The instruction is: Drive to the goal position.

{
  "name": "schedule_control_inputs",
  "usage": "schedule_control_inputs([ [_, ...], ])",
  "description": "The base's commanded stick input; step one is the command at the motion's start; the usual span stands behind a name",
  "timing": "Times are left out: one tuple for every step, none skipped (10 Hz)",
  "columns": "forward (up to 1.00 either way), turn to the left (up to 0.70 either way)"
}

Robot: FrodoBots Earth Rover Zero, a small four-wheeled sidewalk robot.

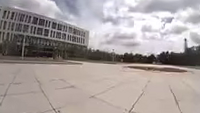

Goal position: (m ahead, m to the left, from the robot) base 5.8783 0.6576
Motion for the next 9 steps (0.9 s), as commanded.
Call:
schedule_control_inputs([
  [0.70, 0.00],
  [0.70, 0.06],
  [0.70, 0.12],
  [0.70, 0.07],
  [0.70, 0.02],
  [0.70, 0.00],
  [0.70, 0.29],
  [0.70, 0.35],
  [0.70, 0.16],
])
